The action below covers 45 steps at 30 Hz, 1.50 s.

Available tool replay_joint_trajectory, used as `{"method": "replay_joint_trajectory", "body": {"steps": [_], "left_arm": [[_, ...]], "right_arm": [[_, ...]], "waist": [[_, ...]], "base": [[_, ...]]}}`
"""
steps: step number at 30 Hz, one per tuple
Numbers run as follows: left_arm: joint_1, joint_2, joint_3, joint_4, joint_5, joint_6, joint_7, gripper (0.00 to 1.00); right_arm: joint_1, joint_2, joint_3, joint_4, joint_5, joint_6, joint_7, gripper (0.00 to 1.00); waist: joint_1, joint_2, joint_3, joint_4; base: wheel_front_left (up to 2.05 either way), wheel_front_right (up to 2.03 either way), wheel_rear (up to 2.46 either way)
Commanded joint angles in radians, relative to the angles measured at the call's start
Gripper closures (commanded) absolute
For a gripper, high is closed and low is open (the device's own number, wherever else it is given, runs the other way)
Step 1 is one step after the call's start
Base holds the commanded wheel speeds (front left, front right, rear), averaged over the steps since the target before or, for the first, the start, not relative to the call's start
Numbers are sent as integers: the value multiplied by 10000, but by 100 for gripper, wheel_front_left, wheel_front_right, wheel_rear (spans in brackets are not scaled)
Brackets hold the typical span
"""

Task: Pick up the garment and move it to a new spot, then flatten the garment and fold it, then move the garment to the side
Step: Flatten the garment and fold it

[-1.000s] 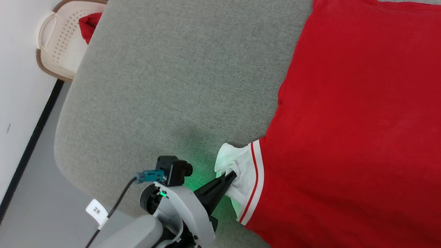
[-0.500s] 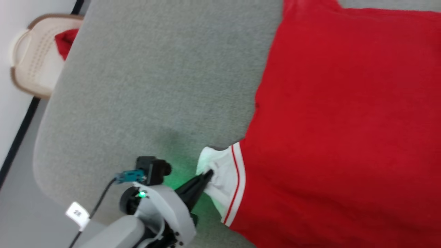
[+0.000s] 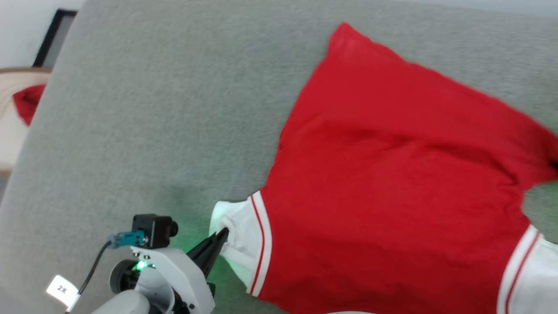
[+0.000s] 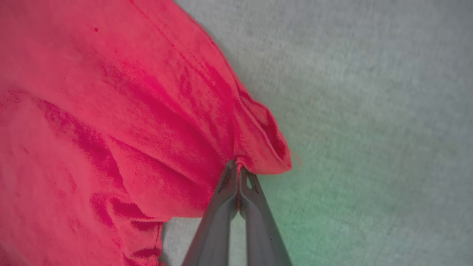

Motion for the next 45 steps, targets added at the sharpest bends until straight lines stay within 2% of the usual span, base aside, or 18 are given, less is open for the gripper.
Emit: {"method": "replay_joint_trajectory", "body": {"steps": [1,6,14,19,24,25,26,27,28,35,41,45], "left_arm": [[182,121,55,-107,-82,99,-16,100],[404,387,140,-380,-173,251,1,100],[626,616,185,-682,-232,390,30,100],[650,643,185,-752,-259,393,49,100],[639,633,204,-704,-300,361,61,100],[645,646,206,-692,-306,361,60,100],[651,649,211,-685,-313,360,54,100],[663,650,213,-676,-320,361,45,100],[679,656,210,-672,-322,365,40,100],[811,709,234,-704,-356,417,-24,100],[960,784,239,-784,-409,467,-62,100],[996,771,220,-821,-414,477,-72,100]], "right_arm": [[775,-61,-269,-362,187,0,-46,100],[2718,27,-1180,-1353,355,0,-101,100],[5202,810,-2571,-2452,128,0,175,100],[5724,1416,-2963,-2805,-258,0,263,100],[5634,1838,-2892,-2893,-578,0,445,100],[5576,1884,-2876,-2938,-682,0,429,93],[5500,1920,-2866,-3003,-758,0,395,68],[5455,1921,-2845,-3082,-817,0,390,26],[5432,1896,-2830,-3161,-877,0,397,0],[5531,1839,-3097,-3932,-1009,0,1036,0],[5328,1904,-3709,-5485,-1087,0,1860,0],[4842,1992,-3819,-6255,-1179,2,1793,0]], "waist": [[0,-1,-463,-566],[0,-1,-656,-867],[0,-1,-850,-1145],[0,-1,-870,-1231],[0,-1,-901,-1290],[0,-1,-910,-1305],[0,-1,-924,-1316],[0,-1,-945,-1324],[0,-1,-967,-1331],[0,-1,-1180,-1438],[0,-1,-1372,-1497],[0,-1,-1434,-1450]], "base": [[0,0,0],[0,0,0],[0,0,0],[0,0,0],[0,0,0],[0,0,0],[0,0,0],[0,0,0],[0,0,0],[0,0,0],[0,0,0],[0,0,0]]}}
